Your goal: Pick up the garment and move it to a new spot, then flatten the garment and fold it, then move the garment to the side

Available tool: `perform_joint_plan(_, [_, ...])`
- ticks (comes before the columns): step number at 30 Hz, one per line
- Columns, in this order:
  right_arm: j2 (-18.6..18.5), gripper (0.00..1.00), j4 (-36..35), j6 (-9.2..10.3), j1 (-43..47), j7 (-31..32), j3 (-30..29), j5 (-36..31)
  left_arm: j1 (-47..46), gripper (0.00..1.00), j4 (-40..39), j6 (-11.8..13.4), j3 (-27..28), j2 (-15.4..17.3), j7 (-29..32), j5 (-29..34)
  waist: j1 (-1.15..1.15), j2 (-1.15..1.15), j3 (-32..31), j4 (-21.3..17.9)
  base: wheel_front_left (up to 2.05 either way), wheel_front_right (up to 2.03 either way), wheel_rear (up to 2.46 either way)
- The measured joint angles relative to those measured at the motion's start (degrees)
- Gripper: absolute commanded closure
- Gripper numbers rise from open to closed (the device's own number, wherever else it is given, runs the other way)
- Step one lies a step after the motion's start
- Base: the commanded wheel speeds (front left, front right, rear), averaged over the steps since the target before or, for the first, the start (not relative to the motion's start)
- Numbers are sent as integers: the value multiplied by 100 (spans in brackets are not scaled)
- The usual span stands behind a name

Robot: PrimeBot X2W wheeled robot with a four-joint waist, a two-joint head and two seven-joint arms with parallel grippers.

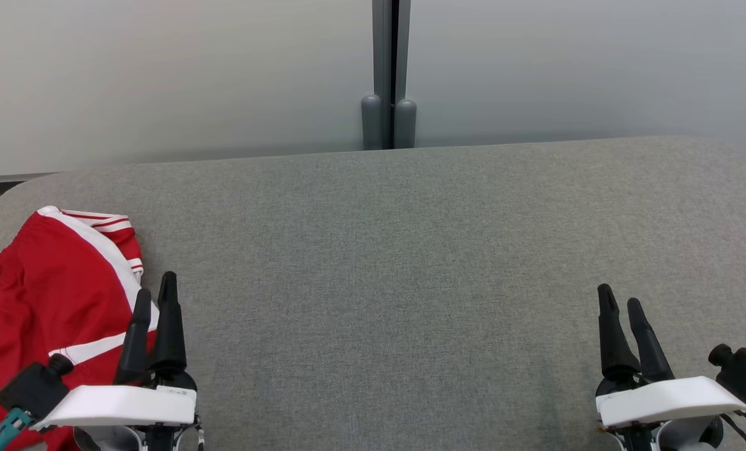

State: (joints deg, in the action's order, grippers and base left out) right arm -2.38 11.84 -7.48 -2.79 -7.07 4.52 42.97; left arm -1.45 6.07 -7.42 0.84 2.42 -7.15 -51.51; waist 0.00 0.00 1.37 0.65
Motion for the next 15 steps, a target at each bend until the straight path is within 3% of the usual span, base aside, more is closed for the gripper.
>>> perform_joint_plan(15, [-15,0,-160,0,-49,-214,203,-1212,110,0,-247,51,-100,10,-223,1829,0,0,26,-21,0,0,0])
